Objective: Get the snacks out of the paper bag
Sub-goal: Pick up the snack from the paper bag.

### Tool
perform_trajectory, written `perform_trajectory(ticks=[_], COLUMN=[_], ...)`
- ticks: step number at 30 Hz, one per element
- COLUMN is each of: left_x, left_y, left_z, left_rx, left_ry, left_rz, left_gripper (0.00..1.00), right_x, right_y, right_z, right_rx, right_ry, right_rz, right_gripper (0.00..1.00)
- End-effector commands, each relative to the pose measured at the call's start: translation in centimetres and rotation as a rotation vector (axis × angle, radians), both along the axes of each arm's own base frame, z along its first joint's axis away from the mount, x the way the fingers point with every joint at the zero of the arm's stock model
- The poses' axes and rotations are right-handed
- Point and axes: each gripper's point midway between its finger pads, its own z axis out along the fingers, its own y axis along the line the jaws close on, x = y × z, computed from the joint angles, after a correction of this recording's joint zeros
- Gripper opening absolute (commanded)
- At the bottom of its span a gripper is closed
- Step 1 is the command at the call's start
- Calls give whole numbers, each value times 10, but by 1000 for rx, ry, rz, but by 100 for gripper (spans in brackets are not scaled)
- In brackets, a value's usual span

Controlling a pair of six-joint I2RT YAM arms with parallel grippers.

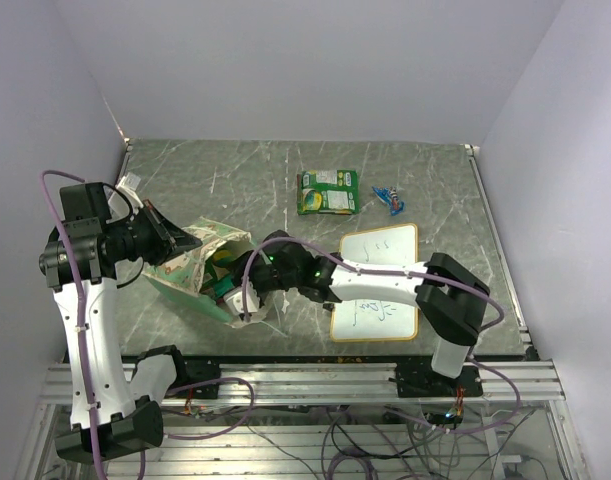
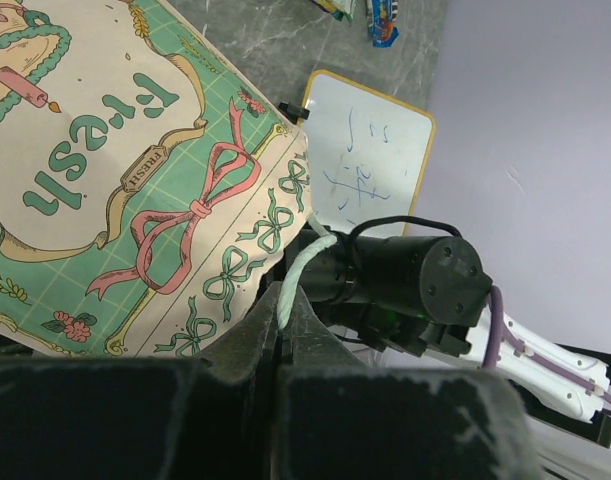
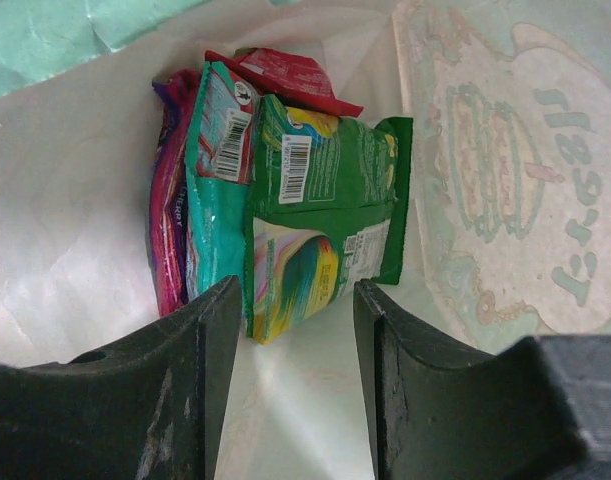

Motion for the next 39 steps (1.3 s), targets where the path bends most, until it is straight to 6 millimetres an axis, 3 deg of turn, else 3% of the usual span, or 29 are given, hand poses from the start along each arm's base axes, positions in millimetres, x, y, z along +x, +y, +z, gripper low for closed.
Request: perform_trajectory(ticks=[1, 16, 33, 39], left_x=[-5, -12, -27, -36], left_y=[-5, -13, -21, -22], left_z=[10, 19, 24, 22], left_rx=[-6, -37, -54, -49], left_ry=[-35, -65, -65, -51], left_rz=[-39, -73, -148, -163], left_gripper=[7, 7, 7, 7], right_x=[5, 32, 58, 71], right_y=[17, 32, 68, 79], right_z=[9, -30, -66, -73], right_rx=[46, 24, 63, 86], right_ry=[-56, -93, -121, -141], right_rz=[14, -70, -115, -148], right_gripper=[48, 49, 59, 56])
